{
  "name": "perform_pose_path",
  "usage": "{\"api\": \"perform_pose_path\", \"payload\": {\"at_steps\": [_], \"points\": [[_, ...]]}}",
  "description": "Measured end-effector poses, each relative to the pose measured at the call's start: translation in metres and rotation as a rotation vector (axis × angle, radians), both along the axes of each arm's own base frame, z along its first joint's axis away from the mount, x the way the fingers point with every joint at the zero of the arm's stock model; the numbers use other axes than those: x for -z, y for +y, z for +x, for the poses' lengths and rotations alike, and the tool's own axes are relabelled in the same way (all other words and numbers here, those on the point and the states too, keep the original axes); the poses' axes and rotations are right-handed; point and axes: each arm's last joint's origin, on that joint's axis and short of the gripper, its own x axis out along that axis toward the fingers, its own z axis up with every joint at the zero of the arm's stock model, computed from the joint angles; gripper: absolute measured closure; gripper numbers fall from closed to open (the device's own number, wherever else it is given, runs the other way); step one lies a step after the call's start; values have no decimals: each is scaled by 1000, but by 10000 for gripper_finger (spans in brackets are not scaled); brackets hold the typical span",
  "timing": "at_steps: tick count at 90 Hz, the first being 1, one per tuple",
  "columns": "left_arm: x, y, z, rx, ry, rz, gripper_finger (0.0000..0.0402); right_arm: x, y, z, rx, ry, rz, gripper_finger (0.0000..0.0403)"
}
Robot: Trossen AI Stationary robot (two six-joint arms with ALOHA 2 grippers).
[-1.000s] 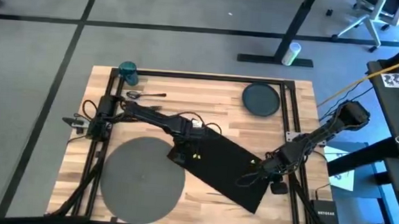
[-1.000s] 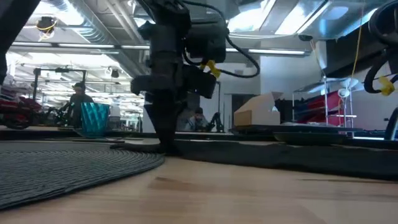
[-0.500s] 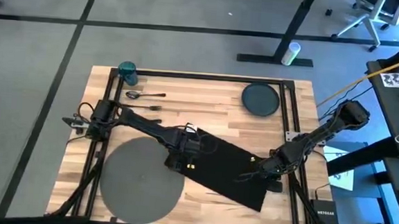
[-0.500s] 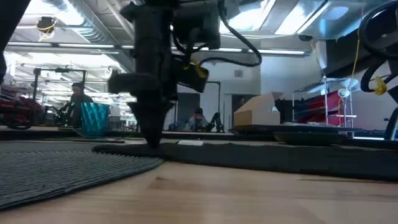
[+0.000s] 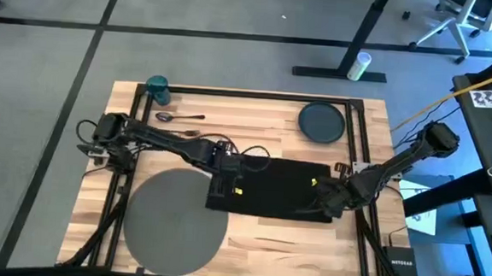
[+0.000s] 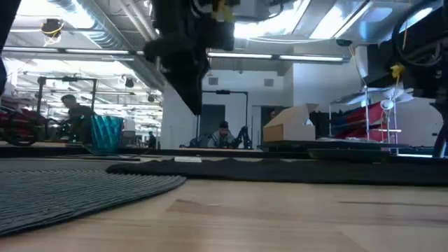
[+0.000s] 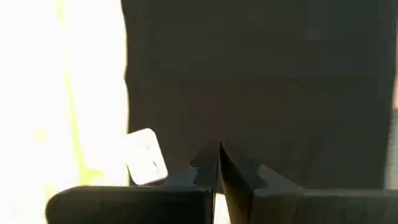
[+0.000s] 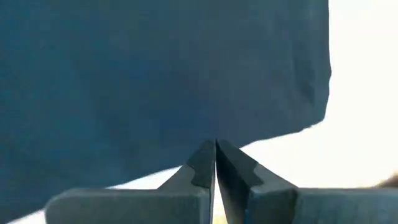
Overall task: Set table place
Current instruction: Fold the black table napkin
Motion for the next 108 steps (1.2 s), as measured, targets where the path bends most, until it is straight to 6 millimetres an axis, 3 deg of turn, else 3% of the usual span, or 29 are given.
{"api": "perform_pose_path", "payload": {"at_steps": [18, 35, 64, 86, 108], "points": [[23, 9, 11, 21, 43, -59, 402, 5, -2, 13, -36, -54, 29, 403], [40, 0, 8, 46, 156, -55, 402, 9, -7, 27, -174, -86, 70, 402], [42, -8, 7, -49, 156, -93, 395, 8, -15, 36, -327, -77, 159, 357], [43, -9, 8, -37, 157, -163, 352, 8, -15, 36, -351, -67, 176, 308], [43, -5, 9, -17, 159, -175, 308, 8, -15, 35, -375, -60, 173, 301]]}}
